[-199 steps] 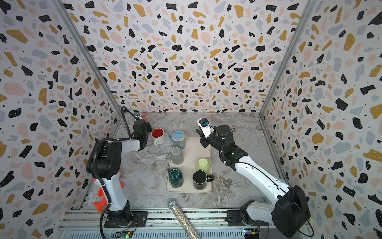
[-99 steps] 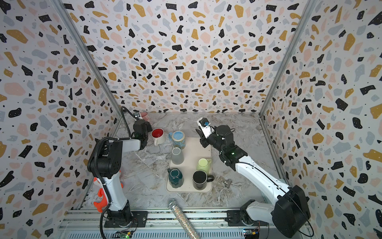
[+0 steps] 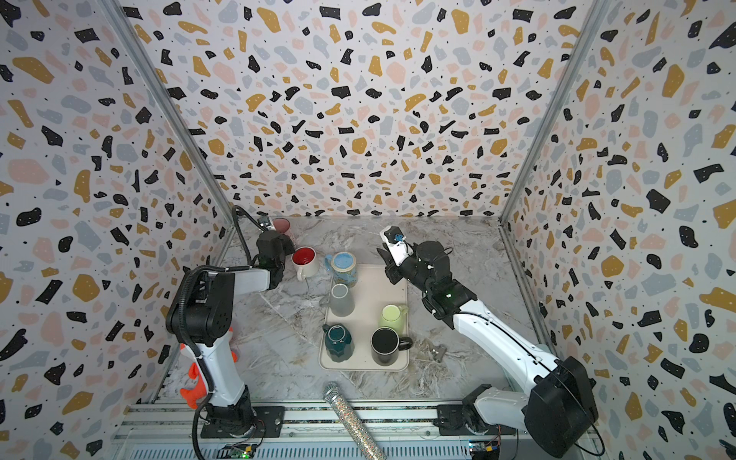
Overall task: Turn the mug right side up
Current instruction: Place the mug at the top-left of the table.
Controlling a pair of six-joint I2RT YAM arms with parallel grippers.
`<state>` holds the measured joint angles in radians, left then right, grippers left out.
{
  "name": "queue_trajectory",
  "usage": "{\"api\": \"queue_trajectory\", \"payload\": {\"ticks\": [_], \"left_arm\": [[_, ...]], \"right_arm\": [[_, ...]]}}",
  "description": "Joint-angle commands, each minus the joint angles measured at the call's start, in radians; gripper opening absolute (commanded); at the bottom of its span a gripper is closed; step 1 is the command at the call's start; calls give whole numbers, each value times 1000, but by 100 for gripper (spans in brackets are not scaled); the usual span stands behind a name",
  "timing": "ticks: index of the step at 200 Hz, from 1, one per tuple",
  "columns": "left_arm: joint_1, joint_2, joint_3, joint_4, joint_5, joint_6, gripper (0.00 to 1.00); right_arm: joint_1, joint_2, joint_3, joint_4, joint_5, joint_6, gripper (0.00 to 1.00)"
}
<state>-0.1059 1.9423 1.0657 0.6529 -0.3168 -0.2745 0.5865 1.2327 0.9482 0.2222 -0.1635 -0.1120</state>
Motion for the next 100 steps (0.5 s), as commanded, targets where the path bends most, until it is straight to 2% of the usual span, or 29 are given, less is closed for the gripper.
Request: {"api": "queue_trajectory", "payload": {"ticks": [1,60,87,100], "left_arm": [[3,-42,-2,17,7,-9,35],[3,-141,-72,-50,15,-75,43],[-1,-238,-116,-127,64,-128,44],[-12,-287,-127,-200,88,-155,41]], "right_arm": [[-3,-39,-9,26,3,14,22],[-3,-47,-9,20,-4,27,22],[-3,-54,-17,27,-10,39,22],[-2,-56,-22,33,-13,46,22]]}}
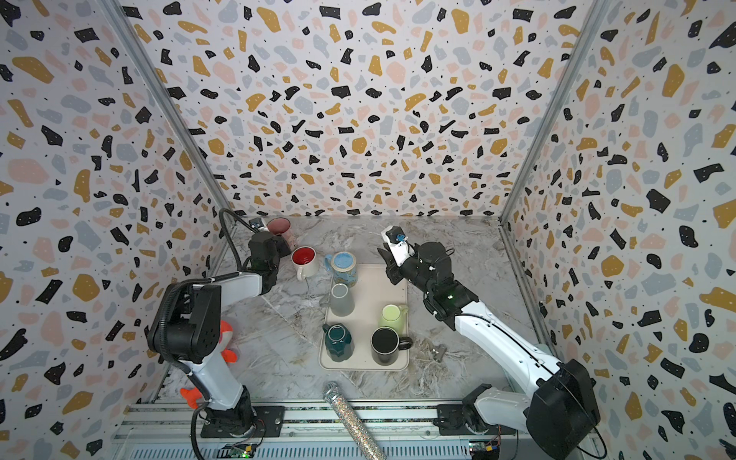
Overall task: Turn the mug right side up
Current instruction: Place the mug at the top-left of the table, then move the mug to the top-left of the table.
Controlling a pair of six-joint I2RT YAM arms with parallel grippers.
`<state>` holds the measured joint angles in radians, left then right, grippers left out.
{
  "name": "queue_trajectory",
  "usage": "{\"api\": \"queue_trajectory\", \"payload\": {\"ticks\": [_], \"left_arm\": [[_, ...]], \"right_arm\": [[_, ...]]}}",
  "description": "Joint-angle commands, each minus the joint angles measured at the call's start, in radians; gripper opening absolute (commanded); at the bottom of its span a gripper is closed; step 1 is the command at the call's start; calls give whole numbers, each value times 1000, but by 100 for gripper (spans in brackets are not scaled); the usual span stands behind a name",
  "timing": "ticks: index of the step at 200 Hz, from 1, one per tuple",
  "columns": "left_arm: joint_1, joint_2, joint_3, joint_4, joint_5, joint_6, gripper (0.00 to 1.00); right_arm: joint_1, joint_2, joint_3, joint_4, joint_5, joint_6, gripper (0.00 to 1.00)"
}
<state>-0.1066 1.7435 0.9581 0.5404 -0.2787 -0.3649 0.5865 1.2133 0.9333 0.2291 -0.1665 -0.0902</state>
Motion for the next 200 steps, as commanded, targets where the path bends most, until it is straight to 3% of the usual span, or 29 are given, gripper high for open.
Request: {"api": "queue_trajectory", "payload": {"ticks": [1,23,38,53,81,119,200], "left_arm": [[-13,-93,-19,-94,51,-66,41],[-50,-162,-14,-269,130,-75,33],[-85,-204,-27,-379,175,-80,32],[-99,-224,-43,-464,290,-105,32],[-118,-251,-111,-533,432,-148,32],[-130,-228,-147,-544,400,-160,33],[-130,-25,-20,-487,365,-214,32]], "right_arm": [[-2,-37,-8,26,-10,25,22],[-3,-38,-13,31,-16,36,22],[-4,-37,-16,31,-20,44,22],[-2,-37,-20,30,-24,50,22],[-3,-38,-25,31,-25,55,22],[-2,-35,-30,37,-29,64,22],[-4,-49,-33,21,-3,58,22]]}}
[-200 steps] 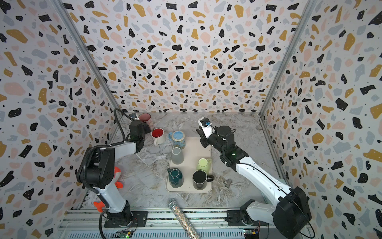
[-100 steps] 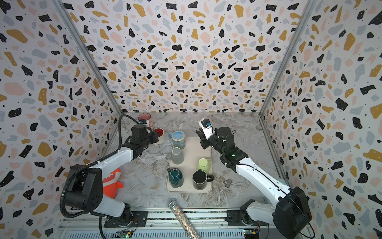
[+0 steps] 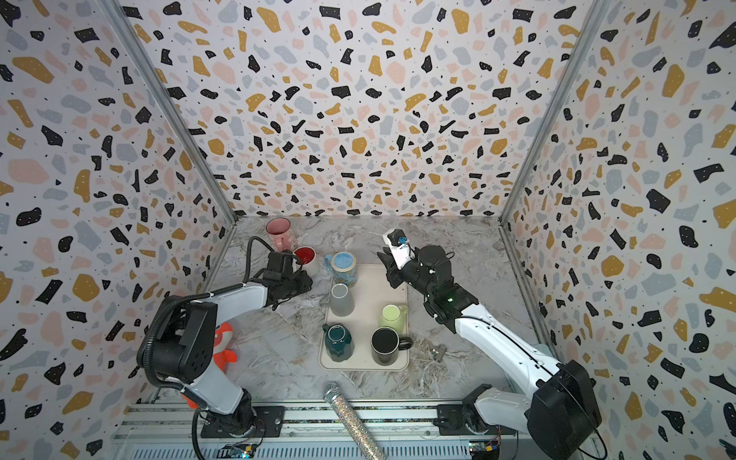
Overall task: Turn the mug right side up
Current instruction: Move the mug to the top-left of the table.
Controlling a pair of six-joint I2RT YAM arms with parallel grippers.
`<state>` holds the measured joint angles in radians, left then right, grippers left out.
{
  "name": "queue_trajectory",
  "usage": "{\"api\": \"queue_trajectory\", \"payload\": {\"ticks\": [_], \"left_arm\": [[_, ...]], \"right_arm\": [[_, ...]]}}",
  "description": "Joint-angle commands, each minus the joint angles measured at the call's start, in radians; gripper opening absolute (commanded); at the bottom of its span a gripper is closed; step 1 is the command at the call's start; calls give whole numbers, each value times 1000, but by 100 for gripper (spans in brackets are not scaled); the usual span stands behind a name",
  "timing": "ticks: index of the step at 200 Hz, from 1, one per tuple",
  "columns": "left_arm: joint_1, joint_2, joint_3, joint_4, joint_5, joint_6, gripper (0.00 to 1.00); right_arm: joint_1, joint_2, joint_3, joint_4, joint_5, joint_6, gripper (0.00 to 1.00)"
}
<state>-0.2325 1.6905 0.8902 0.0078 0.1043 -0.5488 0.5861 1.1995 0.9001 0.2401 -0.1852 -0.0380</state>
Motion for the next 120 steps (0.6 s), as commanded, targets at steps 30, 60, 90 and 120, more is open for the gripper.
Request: {"api": "queue_trajectory", "payload": {"ticks": [30,60,90,120], "left_arm": [[-4,65,89,59,-50,-39,31],[-4,110,134,83,-67,-50,31],[-1,154,192,86,-97,-52,31],[-2,192,240,84,-118,-42,31]], "right_arm": [[-5,-33,0,9,21,2,22],[-7,-26,3,8,25,-1,22],[-9,-26,4,5,27,-3,22],[-12,-26,9,1,30,-7,22]]}}
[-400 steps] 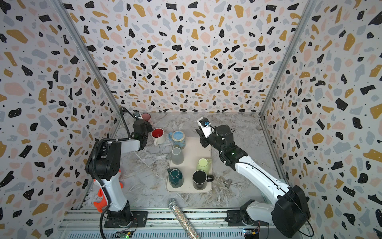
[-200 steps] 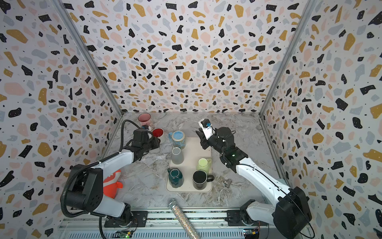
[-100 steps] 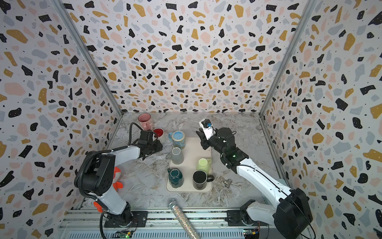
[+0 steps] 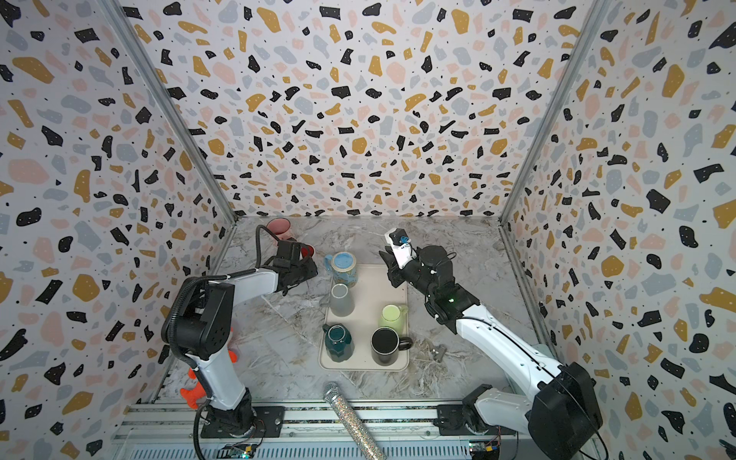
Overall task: Turn the mug right side up
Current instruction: Move the mug to the top-left of the table.
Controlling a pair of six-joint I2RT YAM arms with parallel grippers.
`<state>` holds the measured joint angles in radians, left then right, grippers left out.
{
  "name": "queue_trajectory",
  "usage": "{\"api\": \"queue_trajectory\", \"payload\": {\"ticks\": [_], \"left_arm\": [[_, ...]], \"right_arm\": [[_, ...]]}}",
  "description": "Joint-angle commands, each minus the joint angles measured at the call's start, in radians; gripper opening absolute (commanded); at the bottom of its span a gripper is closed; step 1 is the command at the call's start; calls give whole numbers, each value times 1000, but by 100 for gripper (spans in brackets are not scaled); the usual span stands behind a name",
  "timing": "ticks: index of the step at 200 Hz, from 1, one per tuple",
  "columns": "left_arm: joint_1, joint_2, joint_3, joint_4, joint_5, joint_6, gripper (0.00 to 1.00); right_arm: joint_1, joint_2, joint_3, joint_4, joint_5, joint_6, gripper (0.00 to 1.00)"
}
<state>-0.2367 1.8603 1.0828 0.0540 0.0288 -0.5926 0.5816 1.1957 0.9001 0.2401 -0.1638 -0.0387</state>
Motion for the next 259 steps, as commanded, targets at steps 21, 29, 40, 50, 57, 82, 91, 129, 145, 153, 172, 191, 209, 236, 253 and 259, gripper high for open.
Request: {"api": "queue_trajectory", "payload": {"ticks": [21,29,40,50,57,82,91,129,145,153,172,191,209,236,253,259], "left_arm": [[2,51,73,45,-55,8,31],[2,61,83,50,-61,11,31],[2,74,96,58,-68,16,31],[2,86,108,64,-75,20,31],[3,96,120,65,-77,25,31],[4,126,155,73,-86,39,30],[4,133,167,73,-87,42,31],[7,128,197,63,-58,40,31],[7,102,185,64,-36,22,32],[7,87,184,57,-23,13,33],[7,61,214,-32,11,5,35],[7,28,243,-119,43,-16,35],[8,-10,247,-161,65,-66,35],[8,-35,298,-271,80,-163,36],[6,-30,355,-377,67,-259,38],[4,-28,372,-399,77,-269,39]], "right_arm": [[-10,-19,10,1,8,-8,22],[-10,-19,10,0,8,-9,22],[-10,-19,13,-2,8,-9,22],[-12,-18,13,-4,10,-11,22],[-12,-19,13,-3,10,-11,22],[-13,-13,18,-6,10,-13,22],[-13,-12,21,-7,10,-13,22],[-14,-10,25,-12,11,-13,22],[-13,-8,23,-10,10,-9,22],[-13,-7,24,-8,7,-8,22],[-13,-4,26,-11,0,-4,22],[-14,-6,26,-7,-2,-2,22],[-13,-7,22,-5,-5,1,22],[-14,-16,15,-1,-4,7,22],[-14,-23,10,-1,-4,10,22],[-14,-27,9,-1,-5,10,22]]}}
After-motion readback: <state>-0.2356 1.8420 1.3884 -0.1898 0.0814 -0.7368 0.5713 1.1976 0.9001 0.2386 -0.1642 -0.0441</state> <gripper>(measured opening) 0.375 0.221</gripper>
